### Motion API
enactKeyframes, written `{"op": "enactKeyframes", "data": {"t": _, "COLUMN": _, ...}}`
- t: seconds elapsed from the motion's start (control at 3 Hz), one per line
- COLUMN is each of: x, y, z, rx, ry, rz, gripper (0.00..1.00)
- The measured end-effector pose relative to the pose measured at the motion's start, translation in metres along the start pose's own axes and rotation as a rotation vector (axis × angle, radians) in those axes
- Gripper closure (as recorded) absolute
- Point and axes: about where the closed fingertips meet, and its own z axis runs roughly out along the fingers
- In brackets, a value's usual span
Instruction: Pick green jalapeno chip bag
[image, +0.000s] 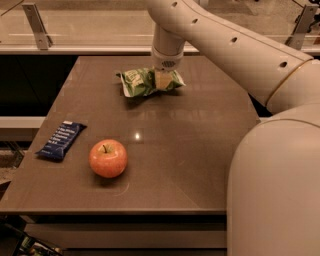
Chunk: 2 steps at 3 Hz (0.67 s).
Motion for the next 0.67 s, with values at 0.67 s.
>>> {"op": "enactKeyframes", "data": {"t": 0.67, "x": 0.0013, "y": -0.0015, "z": 0.0031, "rx": -0.004, "ry": -0.020, "rz": -0.005, "gripper": 1.00}}
